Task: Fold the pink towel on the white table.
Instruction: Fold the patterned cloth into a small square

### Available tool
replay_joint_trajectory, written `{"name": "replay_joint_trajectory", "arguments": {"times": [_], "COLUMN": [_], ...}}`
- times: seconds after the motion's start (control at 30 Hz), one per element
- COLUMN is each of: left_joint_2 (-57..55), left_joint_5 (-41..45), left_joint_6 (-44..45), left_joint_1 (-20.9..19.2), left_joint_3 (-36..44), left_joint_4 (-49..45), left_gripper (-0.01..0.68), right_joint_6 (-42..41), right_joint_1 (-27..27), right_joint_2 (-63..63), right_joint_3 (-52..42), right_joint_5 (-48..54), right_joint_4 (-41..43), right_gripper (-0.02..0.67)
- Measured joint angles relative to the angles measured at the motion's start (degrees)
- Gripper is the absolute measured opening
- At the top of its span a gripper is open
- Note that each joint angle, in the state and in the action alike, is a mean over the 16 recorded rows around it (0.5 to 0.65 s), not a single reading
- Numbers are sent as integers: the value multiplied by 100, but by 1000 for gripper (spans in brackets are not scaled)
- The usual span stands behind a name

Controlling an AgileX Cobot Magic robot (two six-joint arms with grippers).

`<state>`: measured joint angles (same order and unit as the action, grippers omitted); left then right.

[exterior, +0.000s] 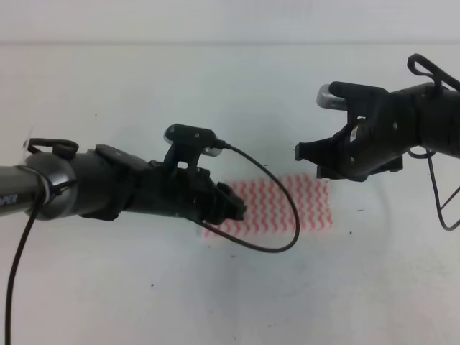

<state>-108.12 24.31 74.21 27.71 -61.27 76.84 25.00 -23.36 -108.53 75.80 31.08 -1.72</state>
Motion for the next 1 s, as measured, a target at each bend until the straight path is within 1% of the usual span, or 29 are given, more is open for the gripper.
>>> {"name": "replay_joint_trajectory", "arguments": {"times": [0.13,0.27,0.37,0.5,0.63,0.77,1.0], "left_joint_2": [7,7,14,78,179,252,218], "left_joint_5": [61,92,96,87,74,84,191], "left_joint_6": [-807,-1434,-1764,-2016,-2101,-2052,-1526], "left_joint_1": [0,0,0,0,0,1,55], "left_joint_3": [4,4,-3,-43,-119,-213,-453], "left_joint_4": [-973,-1760,-2192,-2540,-2624,-2442,-1689], "left_gripper": [148,141,138,137,137,137,137], "right_joint_6": [-7,-7,-7,-7,-7,0,16], "right_joint_1": [0,0,2,1,3,22,175], "right_joint_2": [-1,-1,5,2,9,7,31], "right_joint_3": [70,88,91,91,92,125,294], "right_joint_5": [154,231,270,283,288,319,524], "right_joint_4": [66,105,129,137,154,207,322], "right_gripper": [55,16,-8,-15,-17,-17,-18]}}
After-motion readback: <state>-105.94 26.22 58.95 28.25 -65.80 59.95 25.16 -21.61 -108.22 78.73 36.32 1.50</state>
